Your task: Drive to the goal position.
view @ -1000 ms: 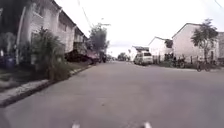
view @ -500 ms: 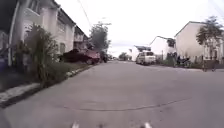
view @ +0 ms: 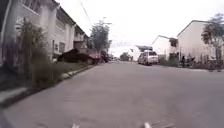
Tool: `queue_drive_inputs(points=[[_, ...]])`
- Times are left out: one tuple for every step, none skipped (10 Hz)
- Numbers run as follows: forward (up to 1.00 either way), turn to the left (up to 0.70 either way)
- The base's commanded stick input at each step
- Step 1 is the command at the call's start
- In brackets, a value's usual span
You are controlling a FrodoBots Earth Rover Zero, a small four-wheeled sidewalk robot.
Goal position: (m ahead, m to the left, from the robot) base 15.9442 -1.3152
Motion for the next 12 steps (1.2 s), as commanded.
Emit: queue_drive_inputs(points=[[0.85, 0.0], [0.85, 0.0], [0.85, 0.0], [0.85, 0.0], [0.85, 0.0], [0.85, 0.0], [0.85, 0.0], [0.85, 0.0], [0.85, 0.0], [0.85, 0.0], [0.85, 0.0], [0.85, 0.0]])
